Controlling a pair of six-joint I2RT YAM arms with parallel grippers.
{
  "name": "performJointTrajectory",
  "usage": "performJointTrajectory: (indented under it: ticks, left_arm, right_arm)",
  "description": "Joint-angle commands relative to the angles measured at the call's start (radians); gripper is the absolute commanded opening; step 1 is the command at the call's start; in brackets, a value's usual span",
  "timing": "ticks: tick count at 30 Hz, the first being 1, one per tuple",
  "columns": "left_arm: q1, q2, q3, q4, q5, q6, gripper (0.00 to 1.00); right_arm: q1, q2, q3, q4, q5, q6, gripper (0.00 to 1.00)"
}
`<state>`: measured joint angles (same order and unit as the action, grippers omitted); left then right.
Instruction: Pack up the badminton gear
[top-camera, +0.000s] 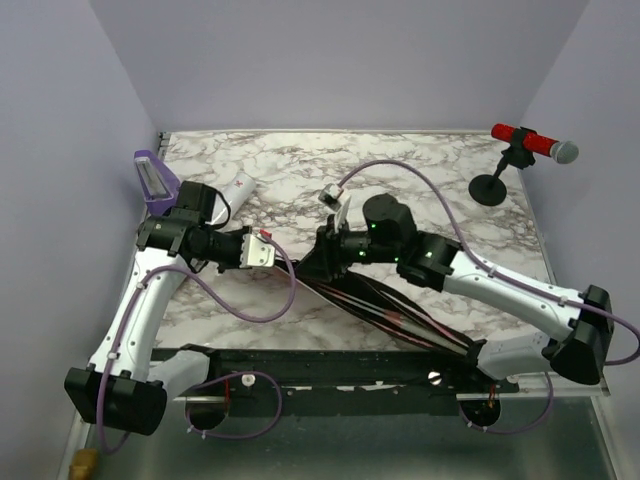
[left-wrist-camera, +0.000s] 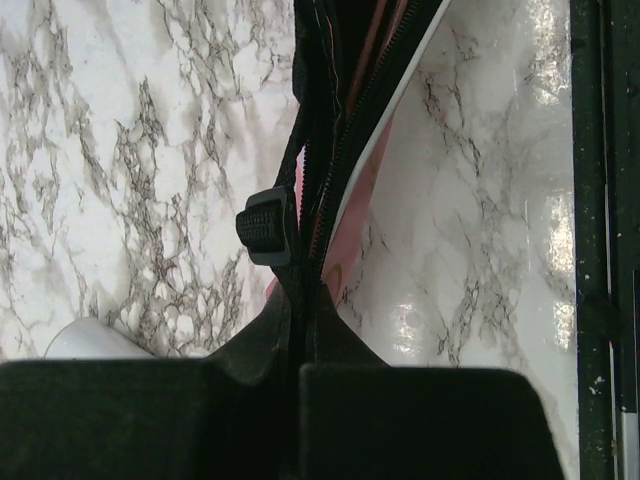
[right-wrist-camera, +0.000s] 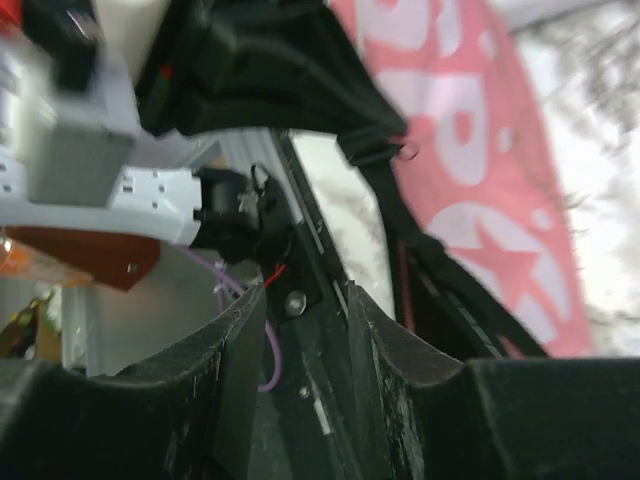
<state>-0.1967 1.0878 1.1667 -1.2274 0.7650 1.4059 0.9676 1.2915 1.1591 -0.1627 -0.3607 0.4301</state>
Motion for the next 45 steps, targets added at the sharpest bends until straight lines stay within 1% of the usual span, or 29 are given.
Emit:
performJointTrajectory:
  ticks: [1, 3, 6, 9, 12, 13, 15, 18, 20, 22, 25, 28, 31, 37, 45]
  left_arm:
    - [0.006, 0.029, 0.037, 0.104, 0.100, -0.203, 0.00]
    - [0.060, 0.067, 0.076, 0.129, 0.114, -0.271, 0.00]
    - [0.159, 0.144, 0.160, 0.128, 0.140, -0.384, 0.00]
    - [0.252, 0.150, 0.153, 0.137, 0.157, -0.377, 0.00]
    - [0.260, 0.106, 0.093, 0.161, 0.149, -0.348, 0.00]
    - [0.258, 0.063, 0.036, 0.183, 0.177, -0.329, 0.00]
    - [0.255, 0.041, 0.010, 0.207, 0.189, -0.337, 0.00]
    - [0.235, 0.014, -0.012, 0.223, 0.207, -0.335, 0.00]
    - [0.200, -0.017, -0.041, 0.259, 0.206, -0.360, 0.00]
    - [0.134, -0.054, -0.080, 0.308, 0.192, -0.395, 0.00]
    - [0.060, -0.107, -0.146, 0.370, 0.158, -0.439, 0.00]
    - [0.036, -0.123, -0.173, 0.374, 0.155, -0.469, 0.00]
    - [0.033, -0.140, -0.193, 0.367, 0.148, -0.453, 0.00]
    - [0.013, -0.167, -0.220, 0.322, 0.137, -0.426, 0.00]
    - [-0.020, -0.216, -0.260, 0.289, 0.100, -0.415, 0.00]
  right_arm:
    - [0.046, 0.081, -0.045, 0.112, -0.090, 0.085, 0.46]
    - [0.049, 0.100, -0.029, 0.103, -0.052, 0.084, 0.47]
    - [0.051, 0.071, -0.010, 0.056, 0.043, 0.059, 0.47]
    - [0.049, 0.010, -0.010, 0.002, 0.097, 0.036, 0.49]
    - [0.051, -0.032, -0.033, -0.053, 0.130, 0.030, 0.50]
    - [0.049, -0.050, -0.083, -0.076, 0.144, 0.041, 0.49]
    - [0.049, -0.051, -0.130, -0.077, 0.157, 0.056, 0.49]
    - [0.049, -0.034, -0.142, -0.054, 0.151, 0.078, 0.49]
    - [0.051, -0.017, -0.122, -0.014, 0.128, 0.093, 0.52]
    - [0.051, 0.014, -0.102, 0.032, 0.124, 0.123, 0.56]
    - [0.049, 0.058, -0.091, 0.113, 0.108, 0.177, 0.57]
    - [0.052, 0.075, -0.128, 0.225, 0.097, 0.235, 0.57]
    - [0.054, 0.075, -0.167, 0.298, 0.112, 0.271, 0.56]
    - [0.054, 0.098, -0.167, 0.315, 0.146, 0.279, 0.55]
    - [0.054, 0.167, -0.108, 0.324, 0.195, 0.268, 0.54]
